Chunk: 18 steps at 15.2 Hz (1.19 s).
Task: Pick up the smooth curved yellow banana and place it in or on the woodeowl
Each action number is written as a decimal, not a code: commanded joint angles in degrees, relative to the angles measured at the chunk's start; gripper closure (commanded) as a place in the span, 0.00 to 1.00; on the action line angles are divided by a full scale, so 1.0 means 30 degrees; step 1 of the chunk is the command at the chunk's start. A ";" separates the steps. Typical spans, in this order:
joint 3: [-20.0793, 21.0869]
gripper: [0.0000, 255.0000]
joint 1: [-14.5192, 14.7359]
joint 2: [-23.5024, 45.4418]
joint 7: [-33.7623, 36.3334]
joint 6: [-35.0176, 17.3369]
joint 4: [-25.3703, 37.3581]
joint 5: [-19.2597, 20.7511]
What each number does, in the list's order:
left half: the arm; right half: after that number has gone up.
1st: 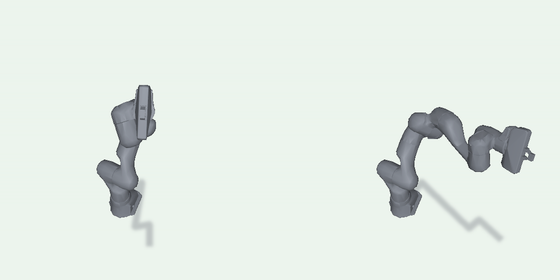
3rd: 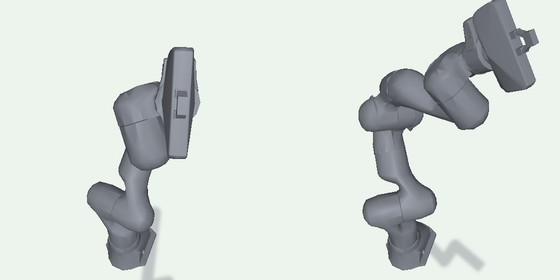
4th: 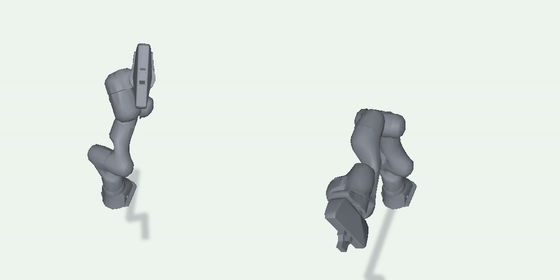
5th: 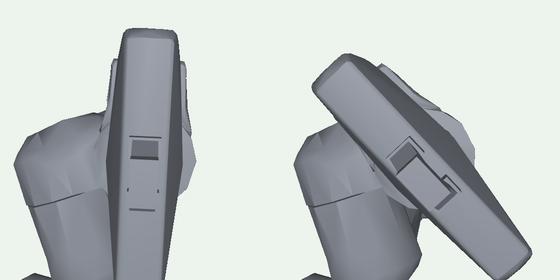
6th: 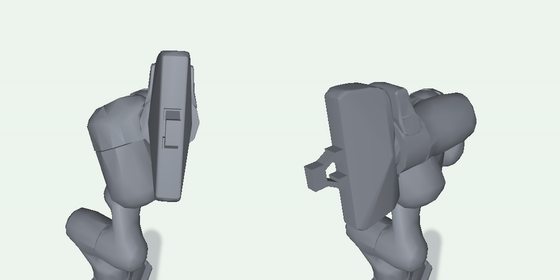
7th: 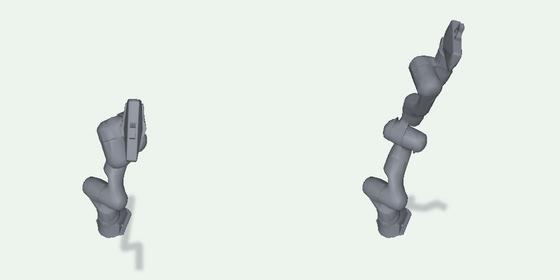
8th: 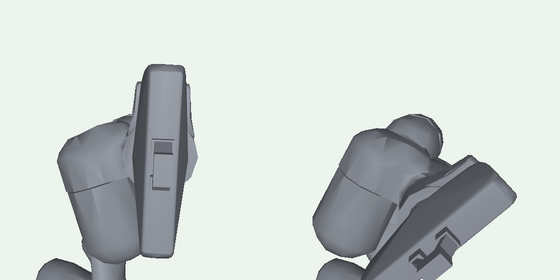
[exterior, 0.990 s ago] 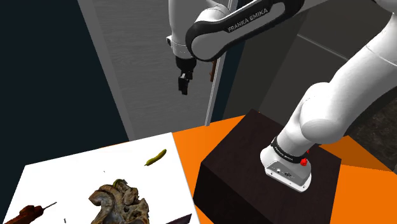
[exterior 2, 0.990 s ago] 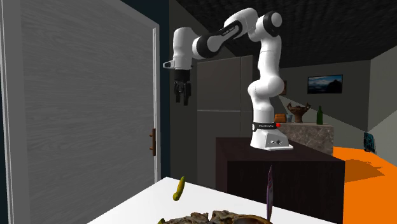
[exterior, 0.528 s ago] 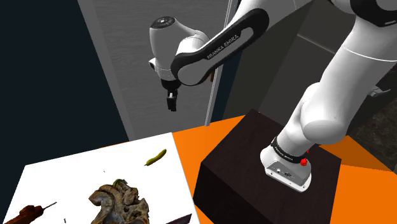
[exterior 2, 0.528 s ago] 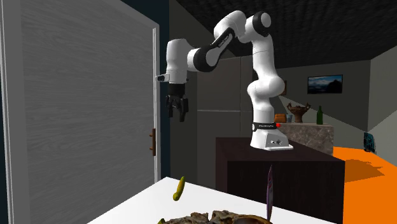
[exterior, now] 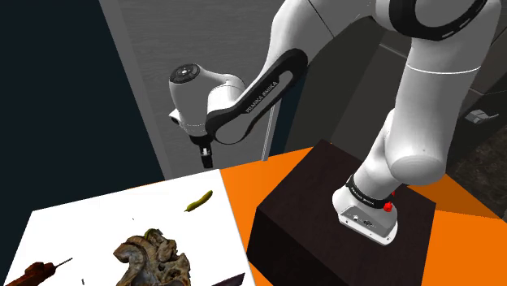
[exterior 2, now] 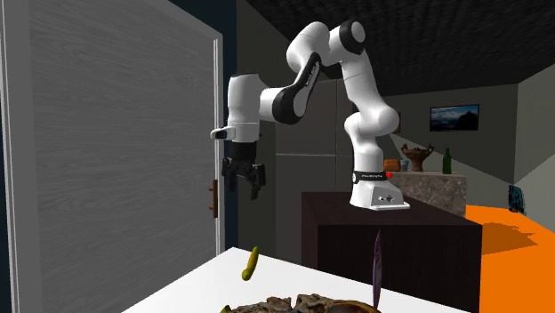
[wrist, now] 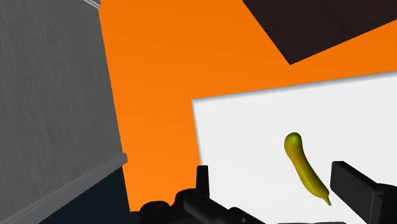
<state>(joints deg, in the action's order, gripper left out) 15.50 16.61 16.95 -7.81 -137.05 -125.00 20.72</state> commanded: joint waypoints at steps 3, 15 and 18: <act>0.0095 0.00 0.0846 0.2273 -0.0200 -0.0906 0.0932 0.1363; -0.0336 0.00 0.3146 0.7446 -0.0541 -0.2628 0.3521 0.4248; -0.0645 0.00 0.3288 0.8107 -0.0337 -0.3075 0.3748 0.4564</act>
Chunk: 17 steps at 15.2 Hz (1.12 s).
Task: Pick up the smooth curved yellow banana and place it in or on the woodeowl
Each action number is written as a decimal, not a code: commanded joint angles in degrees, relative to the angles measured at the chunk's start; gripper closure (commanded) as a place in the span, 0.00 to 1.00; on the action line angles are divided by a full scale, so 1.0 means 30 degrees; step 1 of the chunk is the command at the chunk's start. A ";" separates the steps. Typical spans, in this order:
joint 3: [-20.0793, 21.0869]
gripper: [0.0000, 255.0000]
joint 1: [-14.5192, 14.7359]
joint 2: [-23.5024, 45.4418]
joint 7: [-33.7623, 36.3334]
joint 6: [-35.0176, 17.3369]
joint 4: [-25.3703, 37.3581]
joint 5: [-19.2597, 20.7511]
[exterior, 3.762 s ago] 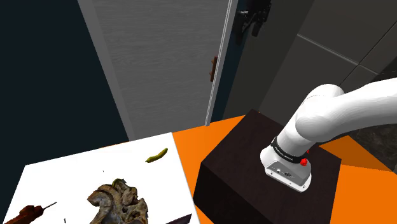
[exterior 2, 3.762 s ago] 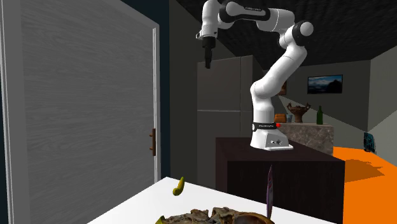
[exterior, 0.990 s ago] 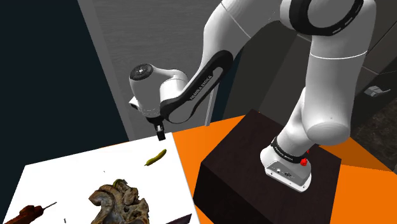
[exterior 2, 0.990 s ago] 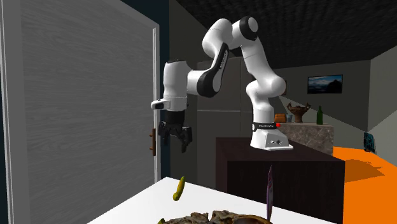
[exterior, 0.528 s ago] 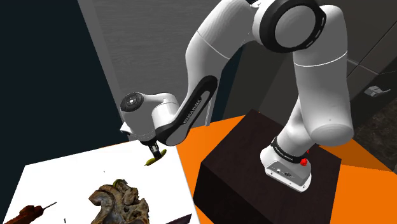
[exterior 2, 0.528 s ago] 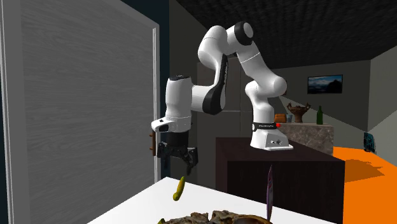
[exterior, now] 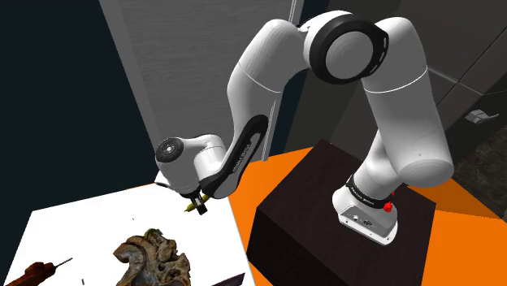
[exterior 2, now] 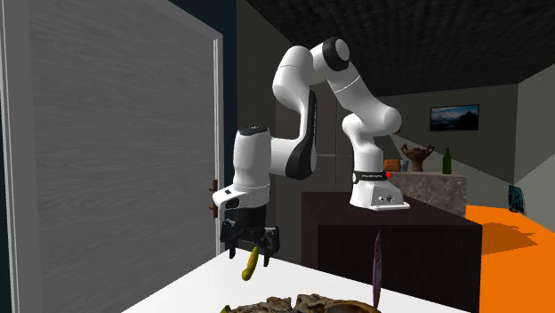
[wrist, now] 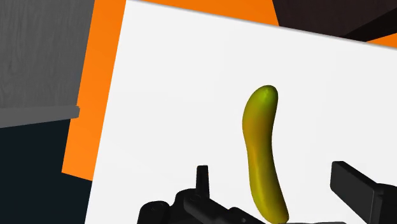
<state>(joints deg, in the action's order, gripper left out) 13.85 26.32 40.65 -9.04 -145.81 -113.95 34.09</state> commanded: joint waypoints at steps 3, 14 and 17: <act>-0.0259 0.00 0.0128 0.0562 0.0175 -0.0384 0.0199 0.0266; -0.0259 1.00 0.0129 0.0561 0.0176 -0.0383 0.0198 0.0265; -0.0259 1.00 0.0129 0.0561 0.0176 -0.0384 0.0198 0.0265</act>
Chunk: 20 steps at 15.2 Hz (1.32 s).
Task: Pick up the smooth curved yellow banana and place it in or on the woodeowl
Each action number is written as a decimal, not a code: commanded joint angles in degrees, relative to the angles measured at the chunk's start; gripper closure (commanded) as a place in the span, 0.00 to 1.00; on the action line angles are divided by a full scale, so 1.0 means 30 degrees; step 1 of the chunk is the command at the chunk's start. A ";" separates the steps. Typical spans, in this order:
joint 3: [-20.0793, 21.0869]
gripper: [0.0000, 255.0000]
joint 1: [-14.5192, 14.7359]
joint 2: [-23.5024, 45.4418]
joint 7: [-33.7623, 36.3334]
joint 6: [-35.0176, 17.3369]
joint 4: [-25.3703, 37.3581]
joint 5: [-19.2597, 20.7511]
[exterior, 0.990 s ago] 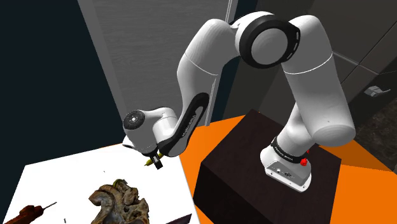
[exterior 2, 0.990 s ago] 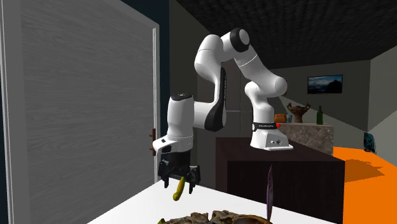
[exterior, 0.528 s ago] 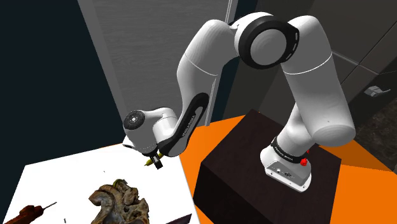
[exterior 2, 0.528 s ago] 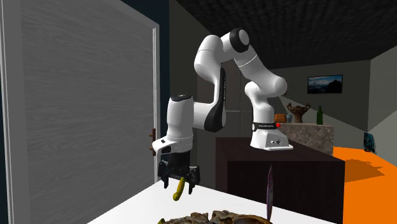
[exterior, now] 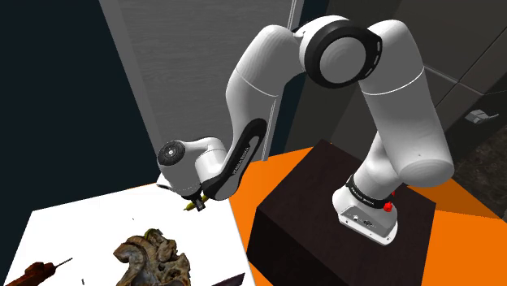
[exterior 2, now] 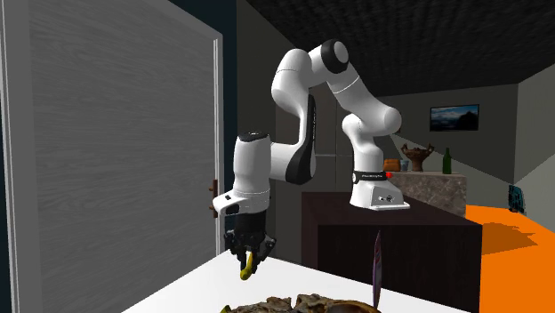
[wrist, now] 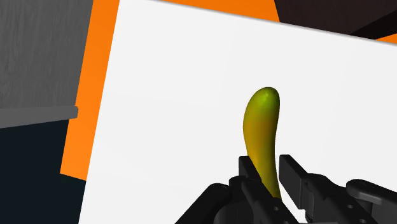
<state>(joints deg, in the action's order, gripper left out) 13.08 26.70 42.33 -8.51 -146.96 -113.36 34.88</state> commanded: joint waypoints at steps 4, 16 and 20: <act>0.0194 1.00 -0.0148 -0.0480 -0.0171 0.0259 -0.0221 -0.0190; 0.1369 1.00 -0.1012 -0.3249 -0.1326 0.1963 -0.1222 -0.1542; 0.1744 1.00 -0.1279 -0.4127 -0.1752 0.2585 -0.1425 -0.2057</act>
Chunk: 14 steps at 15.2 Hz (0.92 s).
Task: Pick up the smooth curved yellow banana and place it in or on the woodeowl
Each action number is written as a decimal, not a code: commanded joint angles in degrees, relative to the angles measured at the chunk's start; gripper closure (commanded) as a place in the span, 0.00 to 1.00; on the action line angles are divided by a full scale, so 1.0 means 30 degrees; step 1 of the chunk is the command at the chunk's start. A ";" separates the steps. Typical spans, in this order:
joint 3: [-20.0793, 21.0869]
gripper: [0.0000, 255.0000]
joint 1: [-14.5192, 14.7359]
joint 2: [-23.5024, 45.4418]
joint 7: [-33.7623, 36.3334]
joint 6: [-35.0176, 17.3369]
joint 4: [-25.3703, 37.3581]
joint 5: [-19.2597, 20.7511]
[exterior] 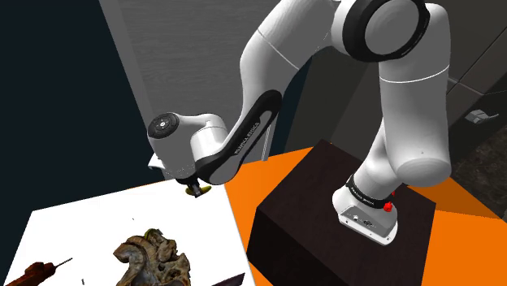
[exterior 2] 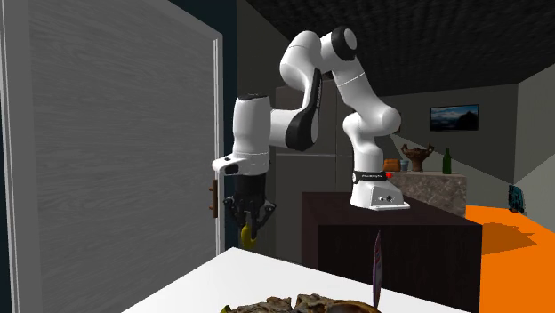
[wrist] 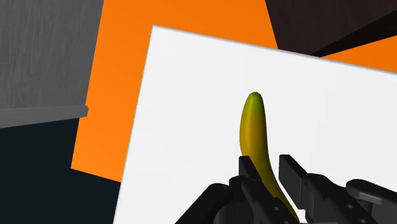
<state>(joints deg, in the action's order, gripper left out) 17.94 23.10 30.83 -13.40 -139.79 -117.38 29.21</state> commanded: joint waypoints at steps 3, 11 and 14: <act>0.0391 1.00 -0.0268 -0.0933 -0.0450 0.0677 -0.0194 -0.0564; 0.1033 1.00 -0.0712 -0.2566 -0.1343 0.2040 -0.0296 -0.1654; 0.1240 1.00 -0.0852 -0.3144 -0.1677 0.2577 -0.0263 -0.2059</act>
<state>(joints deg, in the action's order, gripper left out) 21.46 20.64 21.91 -18.16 -132.60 -118.22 23.42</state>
